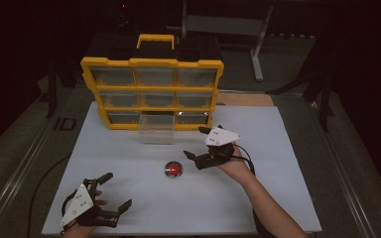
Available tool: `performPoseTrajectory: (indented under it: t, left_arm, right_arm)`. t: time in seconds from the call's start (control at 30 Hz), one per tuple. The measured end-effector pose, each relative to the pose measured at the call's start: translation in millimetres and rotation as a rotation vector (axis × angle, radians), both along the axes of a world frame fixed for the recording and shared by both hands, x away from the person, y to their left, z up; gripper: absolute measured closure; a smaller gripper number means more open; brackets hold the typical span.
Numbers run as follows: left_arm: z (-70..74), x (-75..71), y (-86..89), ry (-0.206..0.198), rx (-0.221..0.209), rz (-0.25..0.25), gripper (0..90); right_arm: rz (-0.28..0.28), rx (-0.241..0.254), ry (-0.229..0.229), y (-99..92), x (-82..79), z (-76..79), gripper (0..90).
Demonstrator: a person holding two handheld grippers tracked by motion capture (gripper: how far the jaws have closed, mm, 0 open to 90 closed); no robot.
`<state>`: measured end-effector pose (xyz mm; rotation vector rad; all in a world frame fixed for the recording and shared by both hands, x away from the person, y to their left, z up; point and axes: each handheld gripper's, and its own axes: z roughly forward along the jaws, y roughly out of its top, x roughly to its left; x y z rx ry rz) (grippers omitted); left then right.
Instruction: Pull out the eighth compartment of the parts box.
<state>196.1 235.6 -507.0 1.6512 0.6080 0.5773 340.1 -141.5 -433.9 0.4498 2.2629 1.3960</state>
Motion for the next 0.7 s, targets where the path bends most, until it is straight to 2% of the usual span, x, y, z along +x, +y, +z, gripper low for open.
performPoseTrajectory:
  t: [0.13,0.53,0.7]
  left_arm:
    - [0.0,0.0,-0.5,0.000,0.000,0.001,0.0]
    - [0.1,0.0,-0.8,0.002,0.000,0.005,0.0]
    - [-0.1,-0.4,-1.4,0.003,0.000,0.004,0.0]
  right_arm:
    - [-0.008,-0.022,0.006,-8.0,-8.1,-8.9,9.2]
    - [-0.069,0.037,0.032,-43.4,-28.9,-20.4,9.2]
    - [-0.106,0.043,0.017,-58.4,-39.6,-24.9,11.7]
